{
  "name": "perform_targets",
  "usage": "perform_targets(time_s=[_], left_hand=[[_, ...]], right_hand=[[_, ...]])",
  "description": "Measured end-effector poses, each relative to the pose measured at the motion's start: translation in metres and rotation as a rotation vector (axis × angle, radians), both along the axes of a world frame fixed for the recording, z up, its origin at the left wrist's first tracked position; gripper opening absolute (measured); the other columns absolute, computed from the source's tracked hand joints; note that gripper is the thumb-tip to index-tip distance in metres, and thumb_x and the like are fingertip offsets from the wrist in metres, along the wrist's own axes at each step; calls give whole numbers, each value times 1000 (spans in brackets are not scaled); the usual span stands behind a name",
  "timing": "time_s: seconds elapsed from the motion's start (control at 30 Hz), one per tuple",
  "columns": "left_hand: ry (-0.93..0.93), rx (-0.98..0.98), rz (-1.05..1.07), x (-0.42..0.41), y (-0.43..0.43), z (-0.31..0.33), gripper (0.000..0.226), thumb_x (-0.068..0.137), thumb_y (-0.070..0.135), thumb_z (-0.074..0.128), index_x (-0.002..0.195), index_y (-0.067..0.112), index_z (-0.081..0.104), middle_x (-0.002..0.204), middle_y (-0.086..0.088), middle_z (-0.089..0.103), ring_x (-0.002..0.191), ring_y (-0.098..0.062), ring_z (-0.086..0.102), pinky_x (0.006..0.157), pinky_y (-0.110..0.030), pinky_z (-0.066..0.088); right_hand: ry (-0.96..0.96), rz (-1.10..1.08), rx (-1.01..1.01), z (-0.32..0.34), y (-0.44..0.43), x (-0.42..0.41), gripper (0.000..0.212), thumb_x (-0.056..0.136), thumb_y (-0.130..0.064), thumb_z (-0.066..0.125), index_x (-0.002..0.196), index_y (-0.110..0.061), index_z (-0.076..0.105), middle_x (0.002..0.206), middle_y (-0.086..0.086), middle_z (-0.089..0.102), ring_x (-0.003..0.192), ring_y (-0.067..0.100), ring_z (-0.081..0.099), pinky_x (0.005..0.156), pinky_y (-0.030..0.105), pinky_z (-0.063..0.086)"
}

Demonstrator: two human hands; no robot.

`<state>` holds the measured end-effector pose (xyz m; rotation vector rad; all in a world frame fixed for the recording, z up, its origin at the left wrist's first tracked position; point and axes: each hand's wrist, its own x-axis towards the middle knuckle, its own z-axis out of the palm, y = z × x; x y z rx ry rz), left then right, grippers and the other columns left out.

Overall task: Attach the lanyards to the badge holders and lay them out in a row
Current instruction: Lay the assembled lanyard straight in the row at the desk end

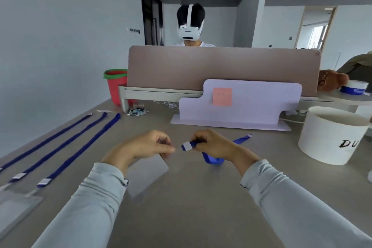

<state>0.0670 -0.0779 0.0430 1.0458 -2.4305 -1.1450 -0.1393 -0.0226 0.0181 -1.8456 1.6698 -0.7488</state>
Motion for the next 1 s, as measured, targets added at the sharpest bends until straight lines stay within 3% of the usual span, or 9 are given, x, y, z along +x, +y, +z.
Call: perform_targets(time_s=[0.17, 0.3, 0.47, 0.73, 0.8, 0.87, 0.93, 1.0], left_hand=[[-177, -45, 108, 45, -13, -17, 7, 85, 18, 63, 91, 16, 64, 75, 1, 68, 71, -8, 62, 69, -24, 44], [-309, -65, 135, 70, -22, -20, 15, 85, 20, 63, 100, 21, 61, 83, 3, 68, 81, -10, 63, 78, -27, 45], [-441, -87, 153, 100, -23, -33, 15, 86, 22, 62, 101, 23, 62, 87, 8, 62, 77, -4, 56, 68, -20, 40], [-654, -129, 306, 150, -12, -47, 35, 82, 33, 65, 115, 20, 60, 122, -1, 56, 105, -16, 53, 92, -31, 43], [-602, -166, 380, 163, -14, -51, 51, 80, 36, 67, 127, 22, 51, 131, 0, 49, 115, -18, 50, 98, -33, 42], [-431, -149, 464, 171, -16, -53, 60, 83, 36, 64, 136, 22, 40, 138, 2, 44, 118, -16, 49, 99, -31, 41], [-284, -68, 487, 171, -19, -54, 56, 89, 34, 56, 139, 19, 35, 135, 2, 49, 107, -12, 55, 94, -29, 44], [-156, 39, 486, 162, -21, -53, 50, 93, 30, 50, 139, 18, 35, 126, 2, 56, 88, -6, 59, 78, -24, 46]], right_hand=[[-93, 128, 79, -2, -17, 26, 22, 85, -3, 51, 71, -19, 57, 71, 0, 64, 65, 14, 53, 67, 24, 40], [-24, 198, 86, -4, -40, 42, 19, 91, -22, 57, 72, -21, 61, 64, -1, 58, 60, 8, 53, 67, 22, 42], [18, 281, 79, -16, -76, 75, 23, 93, -27, 54, 72, -22, 61, 61, -5, 49, 56, 8, 41, 59, 17, 37], [184, 450, 77, -36, -121, 147, 27, 93, -31, 53, 87, -8, 66, 68, -1, 47, 62, 11, 39, 60, 24, 33], [175, 484, 84, -37, -124, 162, 31, 93, -33, 53, 91, -5, 67, 72, 4, 48, 66, 15, 40, 63, 27, 33], [151, 509, 87, -36, -126, 173, 28, 93, -33, 53, 89, -9, 67, 76, 8, 50, 69, 17, 41, 66, 28, 34], [131, 517, 84, -34, -127, 180, 25, 93, -32, 53, 77, -16, 64, 71, 5, 50, 66, 15, 41, 63, 25, 34], [92, 503, 72, -33, -129, 182, 26, 92, -32, 54, 68, -21, 58, 66, -1, 49, 62, 11, 42, 61, 22, 35]])
